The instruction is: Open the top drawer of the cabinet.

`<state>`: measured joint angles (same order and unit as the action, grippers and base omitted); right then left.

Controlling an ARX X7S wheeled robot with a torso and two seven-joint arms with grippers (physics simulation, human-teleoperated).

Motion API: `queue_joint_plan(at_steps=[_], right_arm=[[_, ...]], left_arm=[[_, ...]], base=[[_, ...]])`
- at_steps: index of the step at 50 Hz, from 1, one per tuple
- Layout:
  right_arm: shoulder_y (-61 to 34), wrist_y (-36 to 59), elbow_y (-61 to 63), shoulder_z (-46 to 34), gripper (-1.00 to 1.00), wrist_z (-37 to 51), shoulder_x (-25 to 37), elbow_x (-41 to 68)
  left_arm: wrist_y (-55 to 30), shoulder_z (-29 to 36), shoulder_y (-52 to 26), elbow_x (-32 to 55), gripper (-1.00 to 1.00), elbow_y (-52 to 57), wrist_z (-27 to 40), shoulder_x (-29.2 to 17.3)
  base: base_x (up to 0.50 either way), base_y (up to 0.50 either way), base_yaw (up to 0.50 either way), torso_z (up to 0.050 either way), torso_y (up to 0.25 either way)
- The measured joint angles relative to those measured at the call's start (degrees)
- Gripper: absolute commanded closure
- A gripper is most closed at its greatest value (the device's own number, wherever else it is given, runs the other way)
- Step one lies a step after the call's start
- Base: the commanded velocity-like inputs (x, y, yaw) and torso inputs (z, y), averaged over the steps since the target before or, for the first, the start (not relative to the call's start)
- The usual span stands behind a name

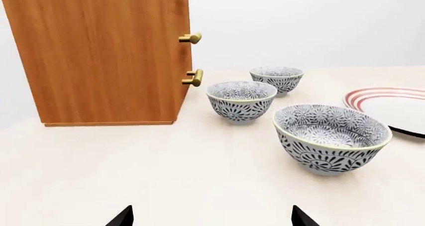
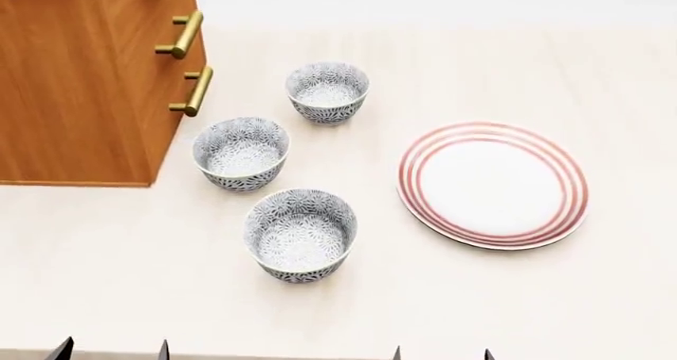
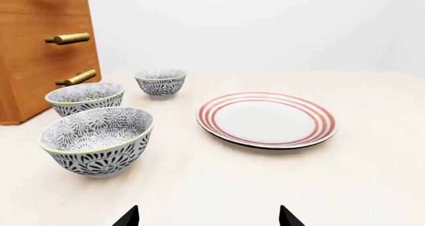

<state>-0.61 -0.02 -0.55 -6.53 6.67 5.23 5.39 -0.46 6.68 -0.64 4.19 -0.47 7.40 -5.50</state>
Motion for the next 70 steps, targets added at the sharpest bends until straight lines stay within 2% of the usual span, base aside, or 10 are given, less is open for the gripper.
queue_joint_plan(at_steps=[29,36,41,50,54,61,70], right_arm=[[-0.1,-0.9,-0.1,-1.7,-1.00,1.8,1.6,1.8],[-0.1,-0.5,0.3,-1.9,-1.00,2.1,1.9,2.6],[-1.5,6.5,6.3,-1.5,-1.00,2.7,2.9,5.7],[-9.7,28.7,25.2,0.3,-1.00,6.9,5.8,13.7],[-12.1,35.7,31.9,0.7,-1.00,8.5,6.7,16.4],[-13.7,42.3,38.9,1.2,-1.00,10.1,7.7,19.0],[-13.9,45.4,42.8,0.7,-1.00,11.1,8.3,20.3]], left_arm=[[0.0,1.9,-0.2,1.2,-1.00,0.0,1.9,-1.5],[-0.4,2.1,-0.5,2.2,-1.00,0.0,2.0,-1.7],[-7.9,2.4,-2.4,3.1,-1.00,6.1,3.1,-2.1],[-34.5,1.6,-11.6,7.8,-1.00,26.3,6.2,-2.4],[-43.1,0.9,-15.0,9.8,-1.00,33.0,7.2,-2.2],[-51.2,0.6,-17.8,11.4,-1.00,39.4,8.4,-2.5],[-55.3,0.6,-18.8,12.3,-1.00,43.4,9.4,-3.1]], base=[[0.00,0.00,0.00,0.050,0.037],[0.00,0.00,0.00,0.003,0.000],[0.00,0.00,0.00,0.000,0.000],[0.00,0.00,0.00,0.000,0.000],[0.00,0.00,0.00,0.000,0.000],[0.00,0.00,0.00,0.000,0.000],[0.10,0.00,0.00,0.000,0.000]])
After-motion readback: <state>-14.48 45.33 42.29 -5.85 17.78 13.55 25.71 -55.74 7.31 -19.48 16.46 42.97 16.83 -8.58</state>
